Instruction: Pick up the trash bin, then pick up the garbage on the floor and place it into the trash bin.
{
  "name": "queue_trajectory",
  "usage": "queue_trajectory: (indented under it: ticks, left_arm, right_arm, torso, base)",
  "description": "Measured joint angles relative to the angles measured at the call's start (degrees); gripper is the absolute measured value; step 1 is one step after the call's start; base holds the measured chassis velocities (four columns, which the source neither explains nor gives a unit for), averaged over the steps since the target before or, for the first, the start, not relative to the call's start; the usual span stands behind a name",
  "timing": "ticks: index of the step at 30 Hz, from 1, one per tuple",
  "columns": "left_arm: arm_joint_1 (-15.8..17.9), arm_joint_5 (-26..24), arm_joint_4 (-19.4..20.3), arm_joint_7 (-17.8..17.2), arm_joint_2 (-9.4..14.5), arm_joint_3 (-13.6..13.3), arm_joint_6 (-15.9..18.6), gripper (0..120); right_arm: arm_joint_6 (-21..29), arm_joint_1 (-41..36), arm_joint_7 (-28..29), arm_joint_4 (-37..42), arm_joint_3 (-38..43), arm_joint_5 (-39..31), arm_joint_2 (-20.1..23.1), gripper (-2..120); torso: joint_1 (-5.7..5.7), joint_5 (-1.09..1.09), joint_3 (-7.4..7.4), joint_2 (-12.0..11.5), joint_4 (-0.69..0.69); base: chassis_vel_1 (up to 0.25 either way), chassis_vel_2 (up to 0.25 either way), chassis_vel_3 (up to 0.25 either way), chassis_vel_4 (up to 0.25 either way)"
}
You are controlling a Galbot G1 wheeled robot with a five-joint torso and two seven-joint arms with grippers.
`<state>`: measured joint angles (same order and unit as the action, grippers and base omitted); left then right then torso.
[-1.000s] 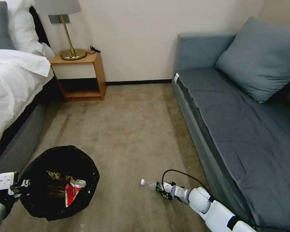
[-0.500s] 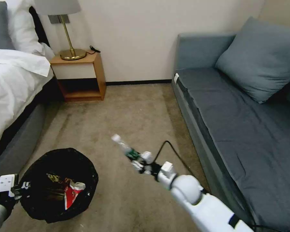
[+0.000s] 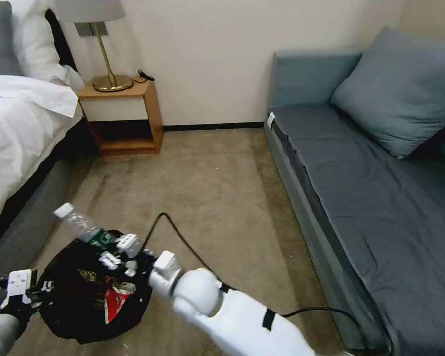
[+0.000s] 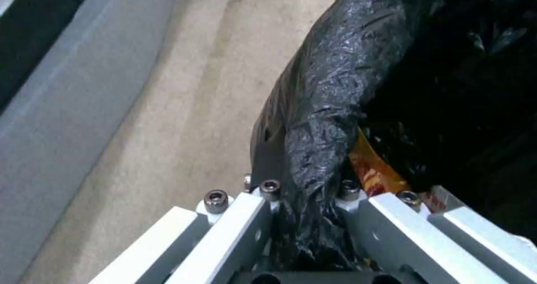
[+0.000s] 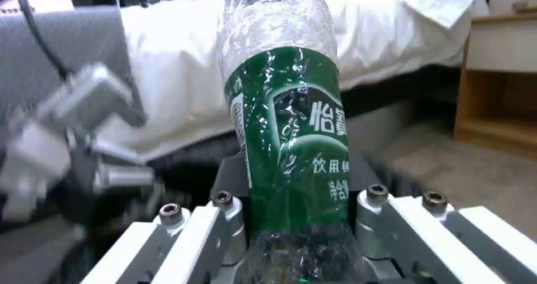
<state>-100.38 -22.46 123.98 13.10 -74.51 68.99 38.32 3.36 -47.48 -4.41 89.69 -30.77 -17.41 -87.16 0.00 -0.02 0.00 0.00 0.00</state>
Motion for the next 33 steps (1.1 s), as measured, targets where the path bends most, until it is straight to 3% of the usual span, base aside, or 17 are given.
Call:
queue_trajectory:
  ticks: [6,22,24,27,28,33]
  left_arm:
    - [0.1,-0.4,0.5,-0.2,0.2,0.0,0.0,2]
    - [0.1,-2.2,0.6,-1.2,0.2,0.0,0.0,2]
    - [0.1,-2.6,0.4,-1.6,0.3,0.1,0.0,2]
    - [0.8,-8.0,-0.7,-6.7,0.5,0.6,0.4,2]
    - [0.8,-8.0,-0.7,-6.7,0.5,0.6,0.4,2]
    - [2.5,-17.8,-5.1,-13.0,1.1,2.0,1.0,2]
  right_arm:
    - [-0.2,-1.0,-1.4,0.5,0.5,0.0,1.3,40]
    - [1.7,-5.4,-1.1,3.6,3.8,1.2,1.8,98]
    - [1.7,-5.9,-0.9,4.2,4.5,1.6,2.2,99]
    - [0.7,-9.3,0.3,9.0,8.7,4.1,5.8,100]
    - [0.7,-9.3,0.3,9.0,8.7,4.1,5.8,100]
    - [-0.7,-16.6,1.0,18.7,16.8,5.4,12.5,100]
  torso:
    - [0.0,0.0,0.0,0.0,-0.01]
    - [0.0,0.02,0.0,0.0,0.01]
    - [0.0,0.03,0.0,0.0,0.01]
    - [0.0,0.03,0.0,0.0,0.0]
    - [0.0,0.03,0.0,0.0,0.0]
    - [0.0,0.02,0.0,0.0,0.01]
  base:
    - [0.0,0.0,0.0,0.0]
    - [0.0,0.0,0.0,0.0]
    - [0.0,0.0,0.0,0.0]
    - [0.0,0.0,0.0,0.0]
    - [0.0,0.0,0.0,0.0]
    - [0.0,0.0,0.0,0.0]
